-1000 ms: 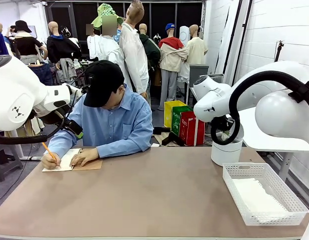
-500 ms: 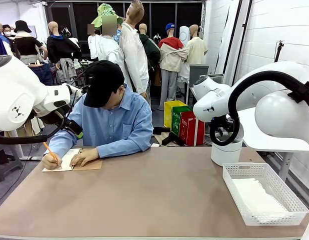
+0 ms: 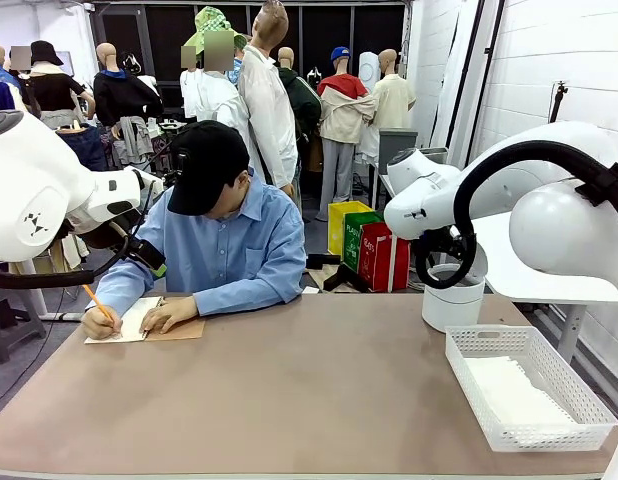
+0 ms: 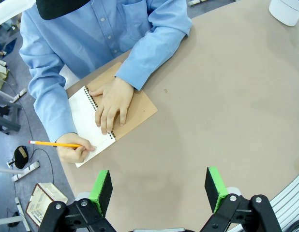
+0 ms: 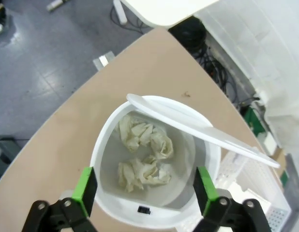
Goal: Sort the paper based on its condition.
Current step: If a person hands you a paper, place it in the Organizing basket , and if it's crumpled, put it in the Trash can.
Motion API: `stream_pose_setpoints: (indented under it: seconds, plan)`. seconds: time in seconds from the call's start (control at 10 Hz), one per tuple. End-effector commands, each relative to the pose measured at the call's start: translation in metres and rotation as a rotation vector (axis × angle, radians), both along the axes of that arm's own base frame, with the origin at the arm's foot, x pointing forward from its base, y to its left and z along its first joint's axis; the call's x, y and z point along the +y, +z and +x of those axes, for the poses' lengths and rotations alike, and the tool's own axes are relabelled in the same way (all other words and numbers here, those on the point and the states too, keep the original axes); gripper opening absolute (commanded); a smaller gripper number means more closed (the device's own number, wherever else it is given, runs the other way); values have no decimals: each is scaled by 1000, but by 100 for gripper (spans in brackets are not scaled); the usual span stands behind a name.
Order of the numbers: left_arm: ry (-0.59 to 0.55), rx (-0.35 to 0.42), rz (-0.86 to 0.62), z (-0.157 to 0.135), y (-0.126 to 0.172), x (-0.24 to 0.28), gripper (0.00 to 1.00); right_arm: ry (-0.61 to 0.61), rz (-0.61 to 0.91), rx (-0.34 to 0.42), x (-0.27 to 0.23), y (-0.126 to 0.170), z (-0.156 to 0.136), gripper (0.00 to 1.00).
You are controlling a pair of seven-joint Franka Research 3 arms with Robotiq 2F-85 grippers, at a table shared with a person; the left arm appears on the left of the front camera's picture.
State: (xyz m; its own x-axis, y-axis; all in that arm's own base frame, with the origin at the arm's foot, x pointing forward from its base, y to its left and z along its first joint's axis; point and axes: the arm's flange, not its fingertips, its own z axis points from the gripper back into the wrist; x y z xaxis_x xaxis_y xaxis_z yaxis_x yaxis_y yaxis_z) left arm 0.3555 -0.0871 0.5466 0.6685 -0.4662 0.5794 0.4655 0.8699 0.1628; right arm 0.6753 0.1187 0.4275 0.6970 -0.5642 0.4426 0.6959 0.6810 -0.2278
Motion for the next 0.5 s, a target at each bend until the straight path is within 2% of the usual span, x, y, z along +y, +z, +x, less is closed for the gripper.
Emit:
stream_pose_setpoints:
  seconds: [0.0, 0.4]
  plan:
    - [2, 0, -2, 0, 1, 1, 100, -10, 20, 4, 1, 6, 4, 100]
    - [2, 0, -2, 0, 1, 1, 100, 0, 0, 0, 0, 0, 0, 100]
